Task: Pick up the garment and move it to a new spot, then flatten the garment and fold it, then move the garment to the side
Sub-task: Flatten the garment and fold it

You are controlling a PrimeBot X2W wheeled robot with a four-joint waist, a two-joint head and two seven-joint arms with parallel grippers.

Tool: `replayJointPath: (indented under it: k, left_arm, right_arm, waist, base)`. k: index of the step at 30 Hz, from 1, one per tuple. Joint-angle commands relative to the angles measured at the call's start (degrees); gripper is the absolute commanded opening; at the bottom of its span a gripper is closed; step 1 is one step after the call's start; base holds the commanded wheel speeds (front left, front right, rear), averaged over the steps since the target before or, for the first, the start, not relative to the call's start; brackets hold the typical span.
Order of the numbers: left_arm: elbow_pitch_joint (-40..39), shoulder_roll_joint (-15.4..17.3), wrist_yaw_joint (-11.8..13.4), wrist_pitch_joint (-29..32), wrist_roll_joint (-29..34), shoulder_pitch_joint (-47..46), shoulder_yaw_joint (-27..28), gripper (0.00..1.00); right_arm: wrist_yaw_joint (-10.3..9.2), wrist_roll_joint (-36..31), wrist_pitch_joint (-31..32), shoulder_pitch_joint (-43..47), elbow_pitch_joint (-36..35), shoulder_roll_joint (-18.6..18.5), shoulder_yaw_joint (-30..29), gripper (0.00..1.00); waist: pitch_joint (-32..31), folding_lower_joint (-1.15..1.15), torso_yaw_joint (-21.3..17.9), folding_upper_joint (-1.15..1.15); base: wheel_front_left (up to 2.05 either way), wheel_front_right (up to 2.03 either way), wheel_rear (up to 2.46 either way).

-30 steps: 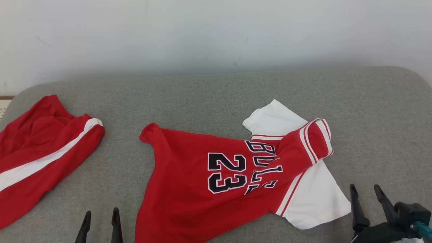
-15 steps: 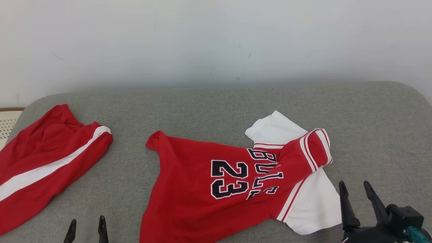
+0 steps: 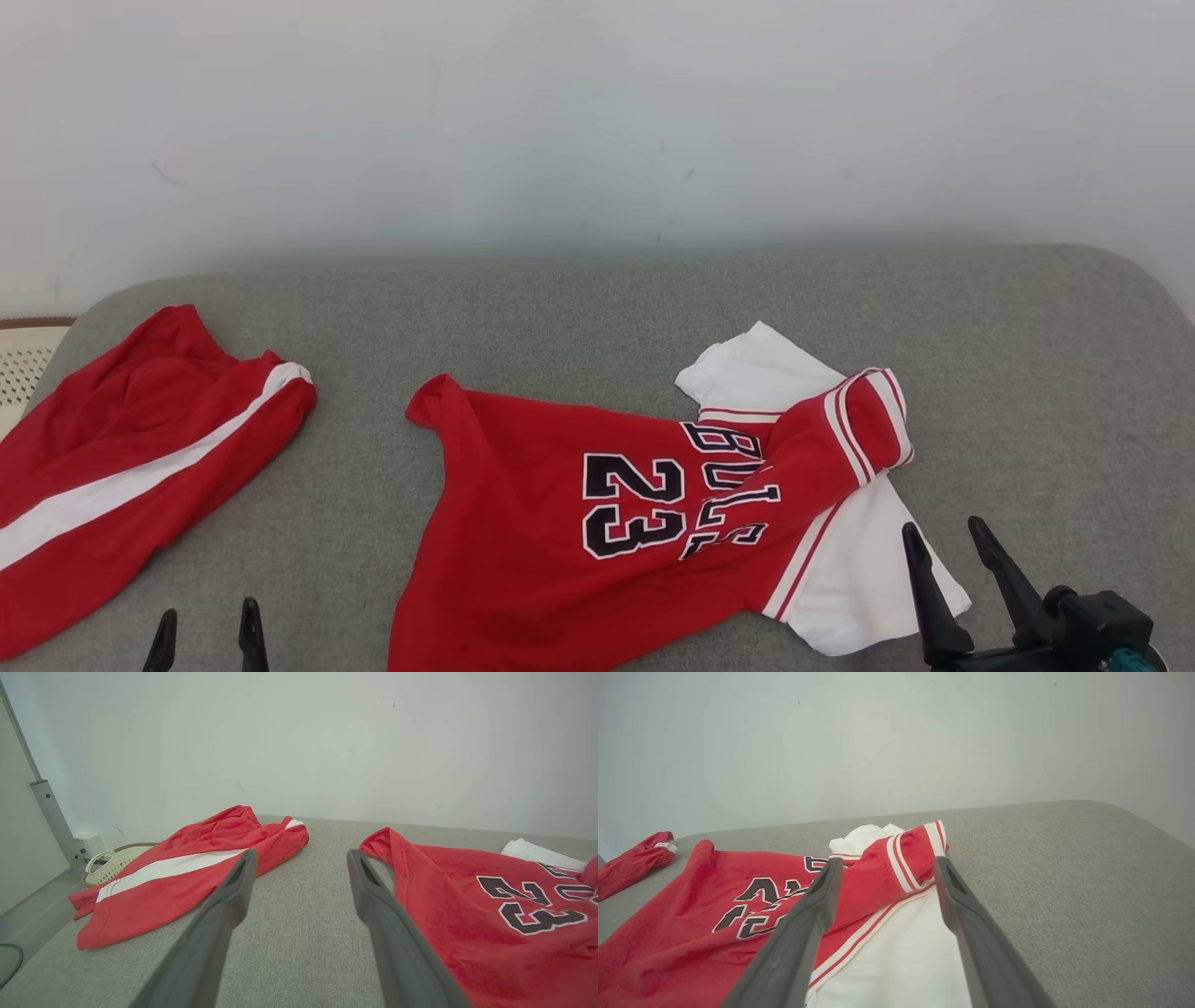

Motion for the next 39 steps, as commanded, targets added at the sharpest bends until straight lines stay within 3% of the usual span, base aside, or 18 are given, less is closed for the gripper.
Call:
replayJointPath:
  k: [1, 10, 39]
  left_arm:
    - [0.02, 0.21, -0.47, -0.17, 0.30, 0.73, 0.30, 1.00]
    - [0.03, 0.05, -1.11, -0.17, 0.73, 0.63, 0.28, 1.00]
    - [0.09, -0.29, -0.49, -0.17, -0.15, 0.75, 0.43, 1.00]
  right_arm:
    - [-0.02, 0.55, -0.29, 0.31, -0.48, -1.09, 1.14, 1.00]
    - [-0.02, 2.01, -0.29, -0.87, -2.04, -2.71, 3.85, 1.00]
    - [-0.02, 0.53, -0.30, -0.63, -2.32, -1.70, 2.32, 1.00]
  waist:
    - [-0.15, 0.01, -0.14, 0.00]
    - [-0.22, 0.01, -0.38, 0.00]
    - [-0.06, 0.01, -0.69, 0.00]
  base:
    - [0.00, 0.00, 0.00]
    - [0.00, 0.00, 0.00]
    - [0.00, 0.00, 0.00]
